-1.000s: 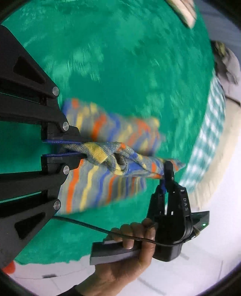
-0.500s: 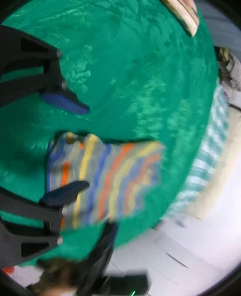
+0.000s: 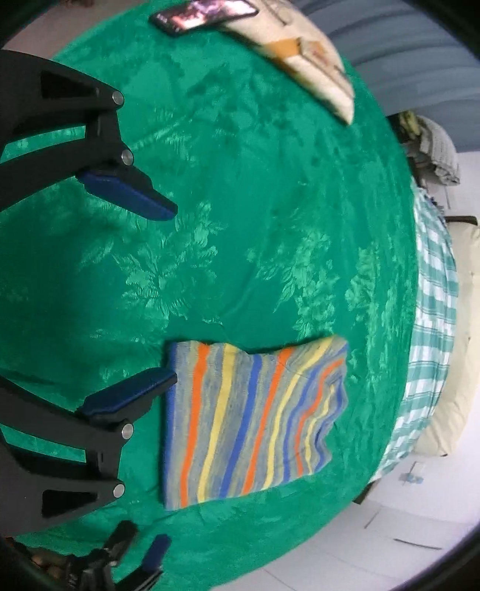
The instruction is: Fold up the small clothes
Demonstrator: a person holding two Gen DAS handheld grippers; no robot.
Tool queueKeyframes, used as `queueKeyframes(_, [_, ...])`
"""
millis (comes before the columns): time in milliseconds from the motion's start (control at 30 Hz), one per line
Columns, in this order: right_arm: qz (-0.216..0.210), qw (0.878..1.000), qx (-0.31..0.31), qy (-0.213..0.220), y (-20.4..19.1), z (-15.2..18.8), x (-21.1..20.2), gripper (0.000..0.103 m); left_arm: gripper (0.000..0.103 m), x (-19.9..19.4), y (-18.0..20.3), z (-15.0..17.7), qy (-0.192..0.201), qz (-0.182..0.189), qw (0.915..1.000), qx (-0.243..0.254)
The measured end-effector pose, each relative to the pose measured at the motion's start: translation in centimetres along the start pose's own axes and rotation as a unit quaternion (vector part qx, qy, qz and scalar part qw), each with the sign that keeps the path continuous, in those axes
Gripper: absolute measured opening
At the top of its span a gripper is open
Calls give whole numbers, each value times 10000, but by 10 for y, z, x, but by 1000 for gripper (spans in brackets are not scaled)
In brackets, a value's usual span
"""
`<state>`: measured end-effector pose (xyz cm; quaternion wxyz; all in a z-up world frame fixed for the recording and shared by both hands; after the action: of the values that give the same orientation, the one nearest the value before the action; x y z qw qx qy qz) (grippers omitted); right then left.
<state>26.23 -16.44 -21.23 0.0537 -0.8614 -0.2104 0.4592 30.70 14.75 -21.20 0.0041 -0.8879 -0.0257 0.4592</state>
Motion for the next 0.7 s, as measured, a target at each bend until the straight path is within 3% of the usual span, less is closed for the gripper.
queueKeyframes(200, [190,9989,410,-156,10,26,-13,82,83,-30,12,14,114,-150,9997,145])
queueKeyframes(433, [379,9979,519,-25,20,26,-30,82,84,-40,24,16,110,-93,9992,374])
queueKeyframes(533, [386,9983,433,-16,20,20,-28,82,87,-27,23,10,-55,383,9990,228])
queueKeyframes(633, [369,9981,479,76,26,4,-26,82,88,-11,18,2,-242,1308,9910,-168])
queueKeyframes(700, [321,9974,615,183,32,-9,-25,82,88,2,10,-11,-345,1504,9875,-327])
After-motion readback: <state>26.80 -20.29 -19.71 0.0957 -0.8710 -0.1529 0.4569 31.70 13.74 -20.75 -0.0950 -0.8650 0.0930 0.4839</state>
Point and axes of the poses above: each gripper's, at about its wrist camera, not at the fingertips, and x roughly the way its jaws point, y to its right, z to its underside, the point moved 9 cm from there along x, roughly the way its jaws point, and after that the axes turned 6 degrees about x, right-handed, at the moved point
